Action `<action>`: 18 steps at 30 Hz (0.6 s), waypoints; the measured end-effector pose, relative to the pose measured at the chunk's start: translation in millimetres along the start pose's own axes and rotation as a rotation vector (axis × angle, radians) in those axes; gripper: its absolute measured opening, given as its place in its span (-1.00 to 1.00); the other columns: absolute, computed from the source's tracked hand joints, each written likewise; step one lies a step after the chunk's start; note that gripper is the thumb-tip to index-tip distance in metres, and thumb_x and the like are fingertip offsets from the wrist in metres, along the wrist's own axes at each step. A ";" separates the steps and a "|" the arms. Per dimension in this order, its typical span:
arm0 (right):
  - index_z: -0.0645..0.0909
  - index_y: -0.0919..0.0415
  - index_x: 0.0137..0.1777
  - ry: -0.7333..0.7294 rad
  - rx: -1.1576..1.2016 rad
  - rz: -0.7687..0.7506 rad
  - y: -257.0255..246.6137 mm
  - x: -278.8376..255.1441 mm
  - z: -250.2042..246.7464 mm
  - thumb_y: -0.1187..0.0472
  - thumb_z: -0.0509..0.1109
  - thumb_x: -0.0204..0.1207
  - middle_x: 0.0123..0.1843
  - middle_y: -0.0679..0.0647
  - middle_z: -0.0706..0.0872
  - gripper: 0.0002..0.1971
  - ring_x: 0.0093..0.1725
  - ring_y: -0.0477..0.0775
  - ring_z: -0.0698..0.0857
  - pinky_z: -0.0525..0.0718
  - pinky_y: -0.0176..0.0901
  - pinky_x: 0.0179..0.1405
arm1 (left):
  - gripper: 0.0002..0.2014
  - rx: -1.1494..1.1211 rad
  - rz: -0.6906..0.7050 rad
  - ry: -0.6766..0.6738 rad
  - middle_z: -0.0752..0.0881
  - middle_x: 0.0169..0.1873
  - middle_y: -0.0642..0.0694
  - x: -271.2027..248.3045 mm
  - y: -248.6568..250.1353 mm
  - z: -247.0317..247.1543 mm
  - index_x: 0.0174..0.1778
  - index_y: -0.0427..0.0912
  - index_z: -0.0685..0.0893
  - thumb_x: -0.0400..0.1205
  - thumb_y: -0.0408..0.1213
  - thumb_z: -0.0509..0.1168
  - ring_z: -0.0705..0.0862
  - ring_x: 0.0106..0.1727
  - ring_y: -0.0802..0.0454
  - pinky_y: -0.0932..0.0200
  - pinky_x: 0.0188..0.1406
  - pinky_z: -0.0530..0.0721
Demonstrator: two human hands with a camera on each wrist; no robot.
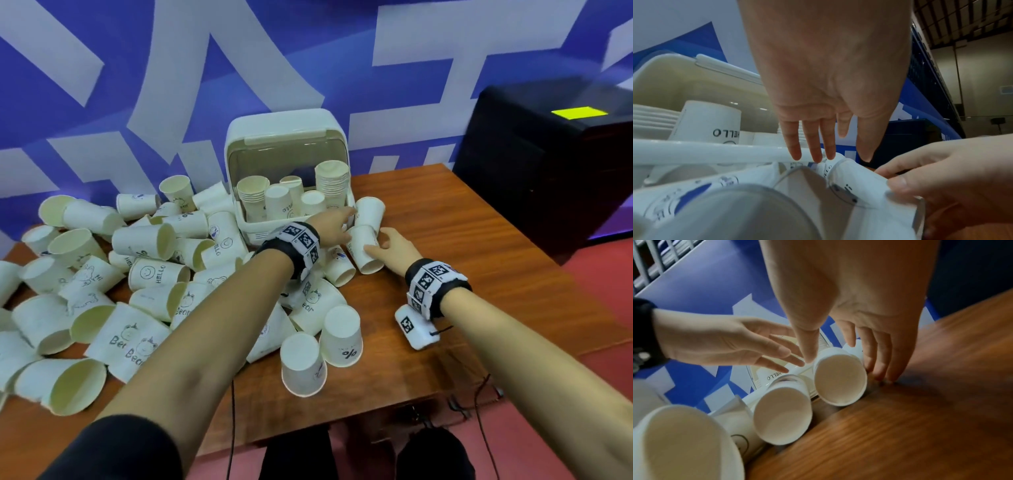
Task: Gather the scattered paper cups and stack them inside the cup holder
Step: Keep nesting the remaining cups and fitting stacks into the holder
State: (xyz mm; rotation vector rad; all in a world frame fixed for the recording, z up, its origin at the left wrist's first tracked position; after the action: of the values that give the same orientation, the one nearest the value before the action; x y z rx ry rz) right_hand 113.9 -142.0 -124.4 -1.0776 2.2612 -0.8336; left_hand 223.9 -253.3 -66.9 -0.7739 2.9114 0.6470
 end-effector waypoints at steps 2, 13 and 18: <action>0.31 0.18 0.53 -0.028 0.041 0.029 4.4 -1.2 9.3 -0.01 0.42 0.50 0.37 0.16 0.57 -0.35 0.32 0.20 0.56 0.45 -0.12 0.11 | -0.46 0.007 0.026 -0.004 0.59 0.35 -0.24 -0.7 4.9 5.7 0.55 -0.21 0.35 0.65 -0.25 0.30 0.58 0.33 -0.17 0.04 0.27 0.53; 0.41 0.16 0.49 0.032 0.247 0.023 24.2 0.6 22.7 0.04 0.50 0.46 0.33 0.09 0.58 -0.38 0.27 0.12 0.55 0.49 -0.08 0.18 | -0.78 0.013 -0.055 0.013 0.70 0.08 -0.26 8.5 -4.5 25.0 0.18 -0.30 0.60 0.63 -0.34 0.23 0.63 0.03 -0.15 0.19 -0.10 0.42; 0.47 0.23 0.42 0.023 0.270 0.038 29.4 3.7 19.0 0.05 0.51 0.45 0.27 0.12 0.59 -0.42 0.15 0.03 0.54 0.47 -0.13 0.07 | -0.72 0.002 -0.115 0.021 0.68 0.07 -0.16 9.0 -2.0 23.0 0.26 -0.23 0.60 0.62 -0.38 0.25 0.63 0.11 -0.08 0.18 -0.03 0.50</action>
State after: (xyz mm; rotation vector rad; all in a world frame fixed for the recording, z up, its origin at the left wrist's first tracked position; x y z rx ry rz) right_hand 109.3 -136.2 -158.8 -0.9023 2.1052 -1.1025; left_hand 215.9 -249.6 -90.1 -0.9454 2.8595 0.6282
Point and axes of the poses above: each hand's wrist, its own x-axis towards the middle knuckle, its own z-axis out of the palm, y = z × x, the point moved 4 cm from there along x, towards the middle knuckle
